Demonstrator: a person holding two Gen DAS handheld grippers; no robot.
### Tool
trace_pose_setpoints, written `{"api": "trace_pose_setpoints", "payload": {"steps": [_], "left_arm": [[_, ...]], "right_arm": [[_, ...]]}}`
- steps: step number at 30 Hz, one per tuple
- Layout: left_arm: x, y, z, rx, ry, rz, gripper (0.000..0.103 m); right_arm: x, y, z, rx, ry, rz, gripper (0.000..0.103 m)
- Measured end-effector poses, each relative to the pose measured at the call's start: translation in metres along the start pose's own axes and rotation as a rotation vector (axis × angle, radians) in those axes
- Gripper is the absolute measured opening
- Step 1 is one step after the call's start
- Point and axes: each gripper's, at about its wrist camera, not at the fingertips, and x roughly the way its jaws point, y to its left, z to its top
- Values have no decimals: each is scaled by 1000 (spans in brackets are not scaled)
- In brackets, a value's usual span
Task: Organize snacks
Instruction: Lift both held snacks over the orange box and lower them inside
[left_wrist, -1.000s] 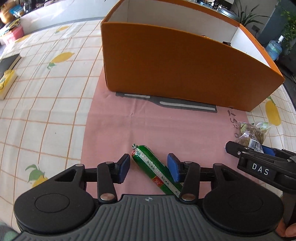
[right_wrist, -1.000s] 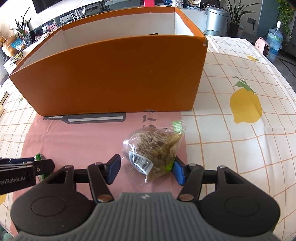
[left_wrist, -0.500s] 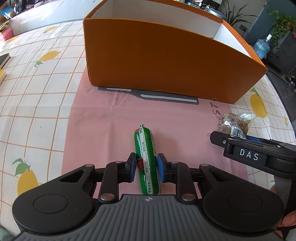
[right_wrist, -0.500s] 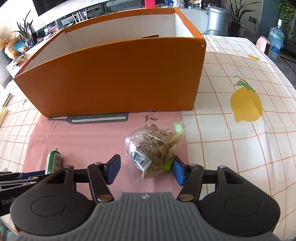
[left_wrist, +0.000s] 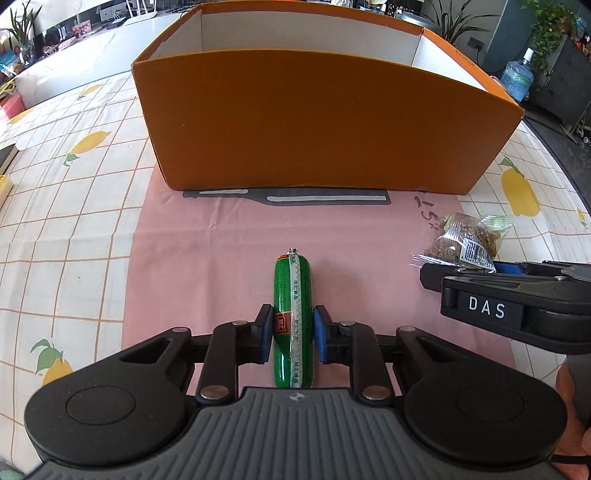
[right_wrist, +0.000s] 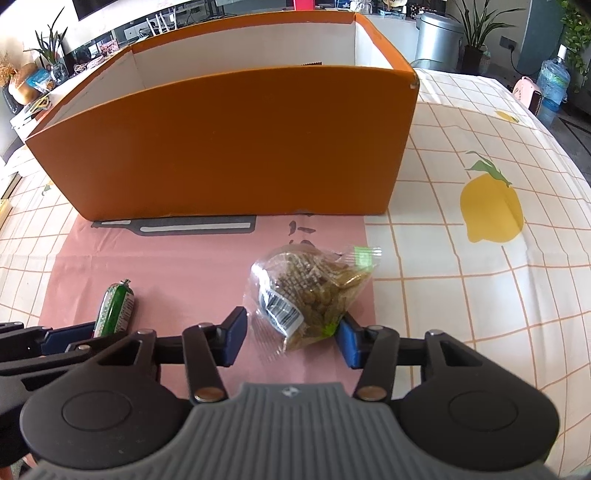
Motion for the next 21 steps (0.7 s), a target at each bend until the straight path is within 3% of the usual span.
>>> {"api": "trace_pose_setpoints", "payload": {"steps": [21], "left_arm": [[-61,-3,17,-48,-188,-90,24]], "right_arm": [[-56,-3,-10,-11,-148,44,40]]}}
